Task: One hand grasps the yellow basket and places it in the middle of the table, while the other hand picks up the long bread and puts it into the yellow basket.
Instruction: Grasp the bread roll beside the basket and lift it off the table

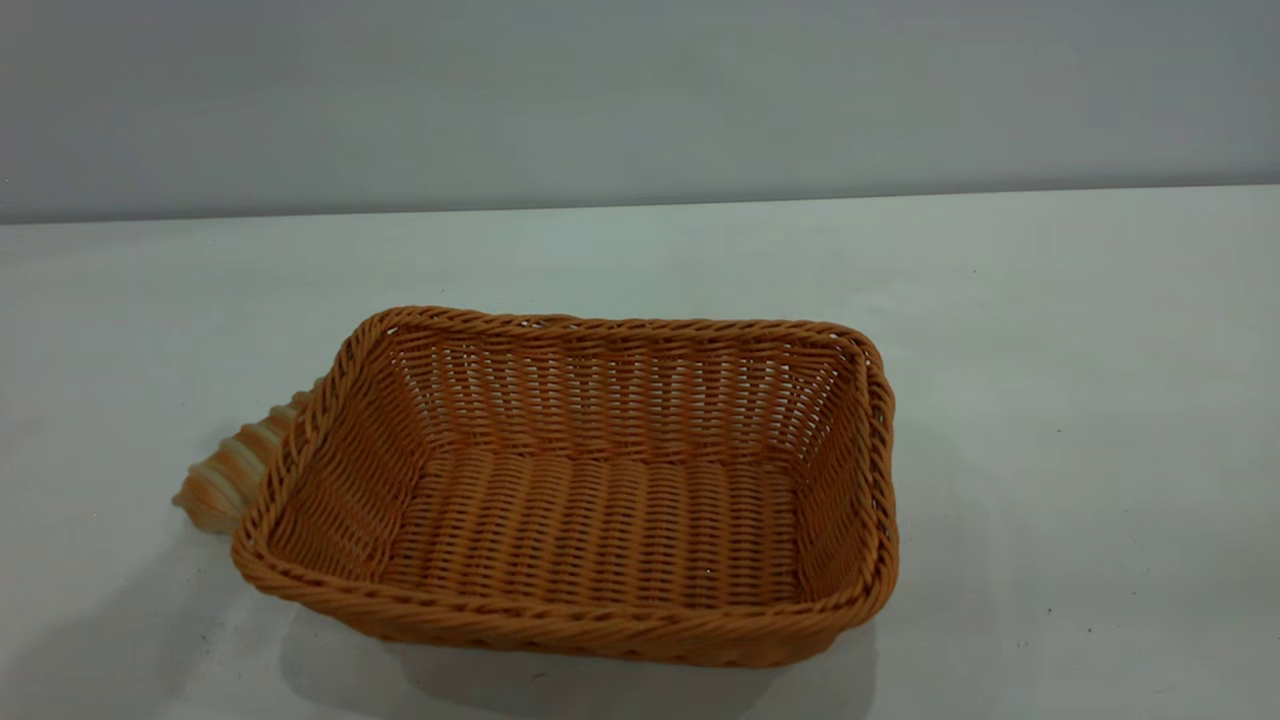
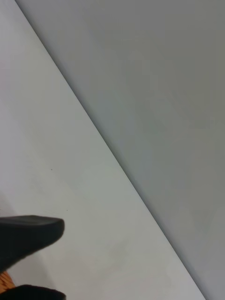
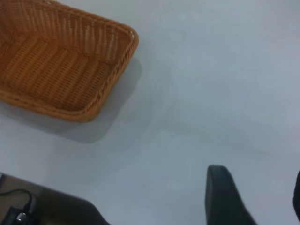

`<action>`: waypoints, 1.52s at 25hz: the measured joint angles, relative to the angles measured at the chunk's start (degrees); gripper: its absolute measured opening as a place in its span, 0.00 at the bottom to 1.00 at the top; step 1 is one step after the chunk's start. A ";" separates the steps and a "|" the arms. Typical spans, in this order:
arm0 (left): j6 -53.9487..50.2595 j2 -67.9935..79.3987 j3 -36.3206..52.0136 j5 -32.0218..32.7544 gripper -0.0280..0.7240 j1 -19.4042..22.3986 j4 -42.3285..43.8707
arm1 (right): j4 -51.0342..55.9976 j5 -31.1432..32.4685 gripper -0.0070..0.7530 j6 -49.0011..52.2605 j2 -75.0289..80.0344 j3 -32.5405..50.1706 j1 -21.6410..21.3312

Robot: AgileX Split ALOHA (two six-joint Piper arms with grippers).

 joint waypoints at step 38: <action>-3.61 5.04 -0.03 14.25 0.47 3.63 1.11 | -1.82 3.14 0.52 -2.04 -16.64 8.73 0.00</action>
